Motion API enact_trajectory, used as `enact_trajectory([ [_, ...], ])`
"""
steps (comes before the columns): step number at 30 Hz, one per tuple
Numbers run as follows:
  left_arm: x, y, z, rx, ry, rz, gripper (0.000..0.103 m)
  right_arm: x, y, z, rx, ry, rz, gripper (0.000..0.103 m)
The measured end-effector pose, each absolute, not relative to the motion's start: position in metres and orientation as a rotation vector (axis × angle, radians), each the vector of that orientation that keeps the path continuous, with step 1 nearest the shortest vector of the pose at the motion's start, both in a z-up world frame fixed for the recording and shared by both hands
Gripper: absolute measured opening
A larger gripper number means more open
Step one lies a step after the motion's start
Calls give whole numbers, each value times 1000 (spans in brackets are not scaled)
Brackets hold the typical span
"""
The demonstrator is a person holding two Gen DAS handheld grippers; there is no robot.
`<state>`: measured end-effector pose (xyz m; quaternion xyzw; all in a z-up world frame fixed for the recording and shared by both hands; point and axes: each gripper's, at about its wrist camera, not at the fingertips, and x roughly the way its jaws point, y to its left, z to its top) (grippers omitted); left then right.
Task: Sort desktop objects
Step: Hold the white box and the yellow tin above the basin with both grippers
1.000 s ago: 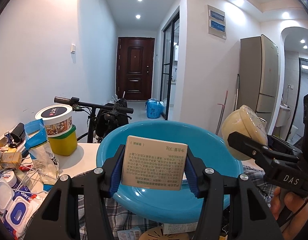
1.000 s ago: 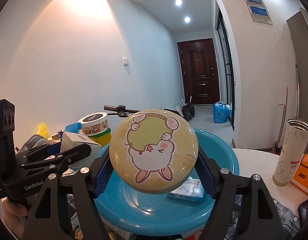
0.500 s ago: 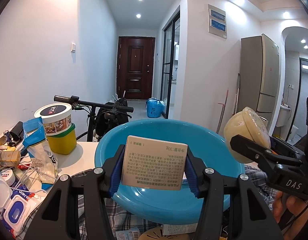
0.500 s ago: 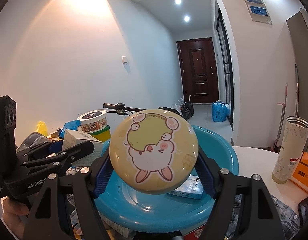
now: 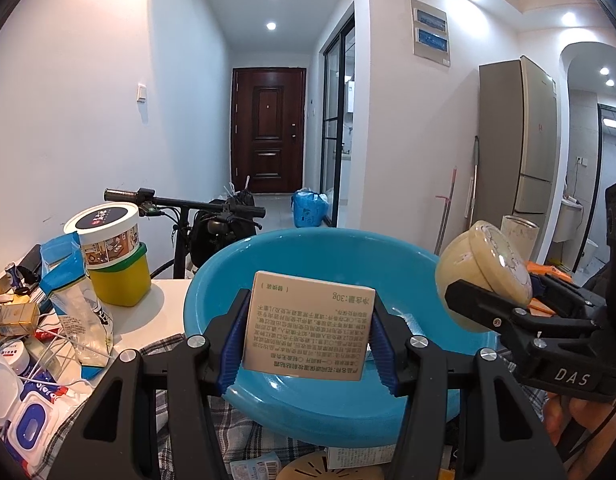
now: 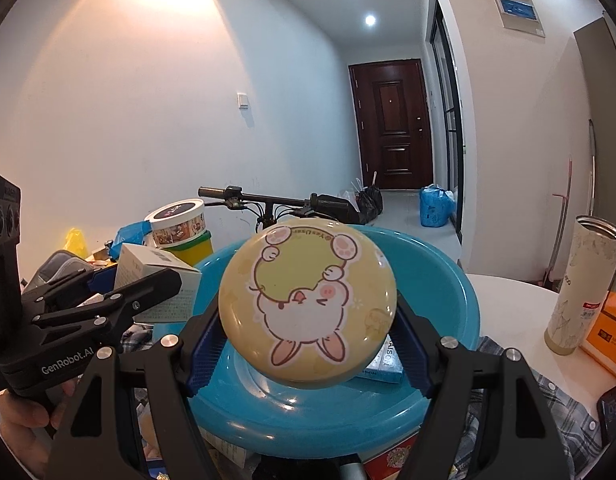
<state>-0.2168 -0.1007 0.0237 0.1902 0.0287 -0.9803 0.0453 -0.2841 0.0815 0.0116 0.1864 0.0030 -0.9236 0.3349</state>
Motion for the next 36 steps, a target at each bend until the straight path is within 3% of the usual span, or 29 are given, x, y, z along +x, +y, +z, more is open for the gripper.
enact_trajectory([
  [36, -226, -98, 10, 628, 70, -2986, 57, -284, 84, 11, 496, 26, -2414, 74],
])
